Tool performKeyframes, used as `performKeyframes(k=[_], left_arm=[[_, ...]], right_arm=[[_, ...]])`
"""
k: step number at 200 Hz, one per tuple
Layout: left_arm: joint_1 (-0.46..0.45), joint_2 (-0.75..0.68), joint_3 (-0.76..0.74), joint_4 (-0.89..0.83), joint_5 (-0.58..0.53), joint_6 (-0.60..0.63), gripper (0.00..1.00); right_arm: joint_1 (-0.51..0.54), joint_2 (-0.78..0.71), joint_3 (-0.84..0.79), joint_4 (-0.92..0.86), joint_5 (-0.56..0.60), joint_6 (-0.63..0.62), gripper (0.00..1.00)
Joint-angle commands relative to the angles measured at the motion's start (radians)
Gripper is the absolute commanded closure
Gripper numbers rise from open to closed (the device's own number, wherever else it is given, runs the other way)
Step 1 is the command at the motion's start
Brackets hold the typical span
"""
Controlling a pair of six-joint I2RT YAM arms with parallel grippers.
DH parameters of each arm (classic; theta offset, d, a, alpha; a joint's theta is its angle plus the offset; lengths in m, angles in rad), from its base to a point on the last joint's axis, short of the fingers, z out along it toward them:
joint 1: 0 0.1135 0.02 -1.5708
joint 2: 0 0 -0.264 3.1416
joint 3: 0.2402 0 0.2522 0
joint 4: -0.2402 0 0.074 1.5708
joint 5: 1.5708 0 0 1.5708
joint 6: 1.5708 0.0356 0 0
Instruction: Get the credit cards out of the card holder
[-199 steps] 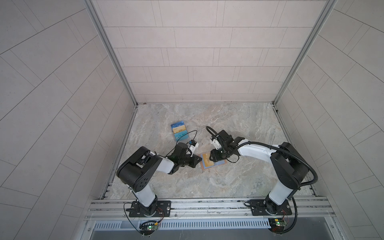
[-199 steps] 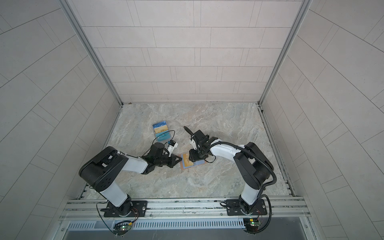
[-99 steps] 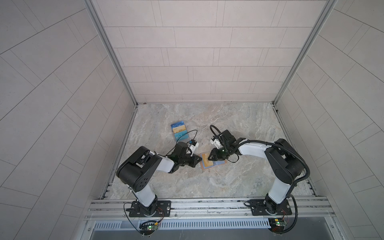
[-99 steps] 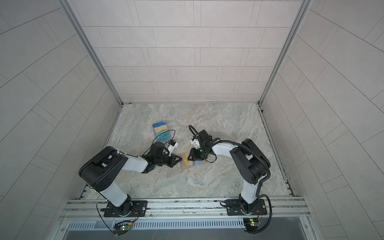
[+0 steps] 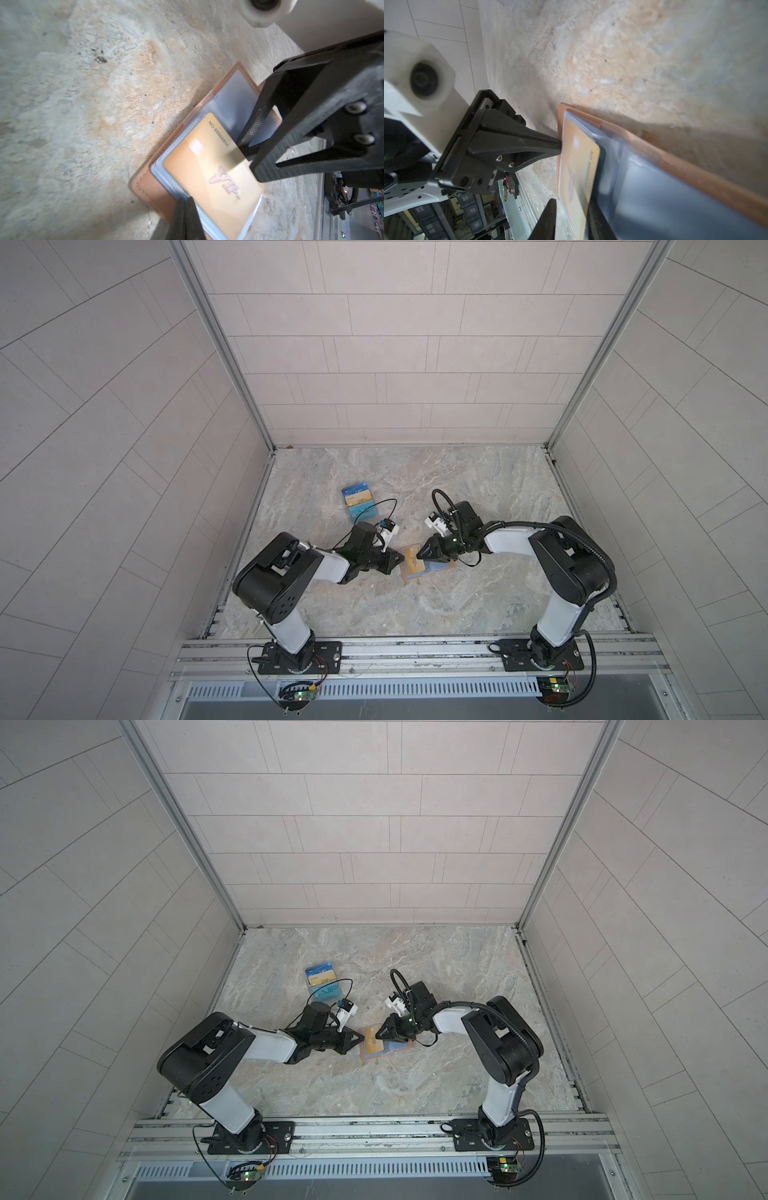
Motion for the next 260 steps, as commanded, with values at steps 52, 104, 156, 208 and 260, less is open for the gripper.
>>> performKeyframes(k=[52,104,156,208,260], left_arm=[[-0.004,0.021,0.004,-0.099,-0.031,0.022,1.0],[-0.004,0.017,-0.002,-0.095,-0.03,0.019,1.0],[-0.005,-0.046,-0.001,-0.088,-0.039,0.004,1.0],[-0.004,-0.082,0.076,-0.158,-0.02,0.037,1.0],[-0.003,-0.035,0.109,-0.153,0.03,0.056,1.0]], right_arm=[[0.008,0.06,0.019,0.072,-0.1,0.022,0.73],[0.041,0.126,0.049,0.073,-0.088,0.031,0.74],[0.045,0.144,0.048,0.098,-0.065,0.053,0.76],[0.044,0.14,0.045,0.066,-0.052,0.031,0.77],[0.047,0.138,0.045,0.059,-0.045,0.027,0.78]])
